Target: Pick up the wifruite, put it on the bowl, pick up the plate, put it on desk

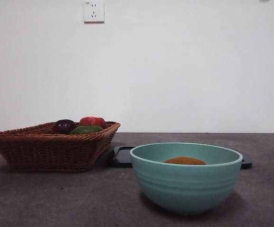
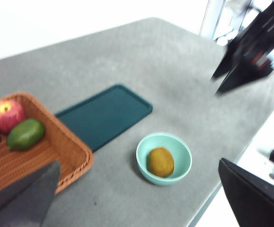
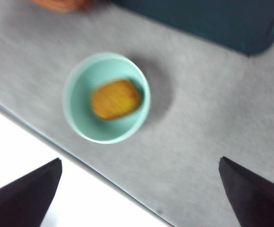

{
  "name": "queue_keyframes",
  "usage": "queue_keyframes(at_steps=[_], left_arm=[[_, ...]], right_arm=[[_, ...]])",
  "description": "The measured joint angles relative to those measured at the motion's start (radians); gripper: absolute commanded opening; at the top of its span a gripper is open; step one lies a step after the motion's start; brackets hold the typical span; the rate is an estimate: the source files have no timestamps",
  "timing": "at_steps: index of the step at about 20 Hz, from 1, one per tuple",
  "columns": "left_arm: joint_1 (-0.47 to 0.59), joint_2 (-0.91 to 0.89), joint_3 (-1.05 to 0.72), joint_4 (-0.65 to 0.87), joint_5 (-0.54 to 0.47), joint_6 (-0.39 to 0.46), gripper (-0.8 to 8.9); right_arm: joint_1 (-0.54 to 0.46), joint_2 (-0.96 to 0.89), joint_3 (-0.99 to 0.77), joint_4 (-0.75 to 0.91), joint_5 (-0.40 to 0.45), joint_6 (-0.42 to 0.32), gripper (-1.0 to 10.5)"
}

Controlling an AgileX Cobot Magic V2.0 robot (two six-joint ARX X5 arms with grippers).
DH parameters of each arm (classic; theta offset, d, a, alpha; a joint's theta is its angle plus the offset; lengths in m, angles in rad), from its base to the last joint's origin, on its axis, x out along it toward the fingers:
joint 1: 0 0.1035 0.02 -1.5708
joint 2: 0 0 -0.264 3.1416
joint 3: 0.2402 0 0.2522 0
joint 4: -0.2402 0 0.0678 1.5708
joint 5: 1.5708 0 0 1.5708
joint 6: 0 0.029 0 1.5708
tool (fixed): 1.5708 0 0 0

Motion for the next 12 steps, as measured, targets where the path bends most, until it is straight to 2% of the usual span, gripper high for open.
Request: queue_keyframes(at_steps=[2,12], left_arm=[[0.0,0.0,0.0,0.005,0.0,0.002,5.63],[0.0,0.0,0.0,0.035,0.0,0.002,5.63]], right_arm=[[0.03,0.08,0.0,0.01,0.05,0.0,6.8],[0.053,0.39,0.0,0.119,0.055,-0.001,6.8]])
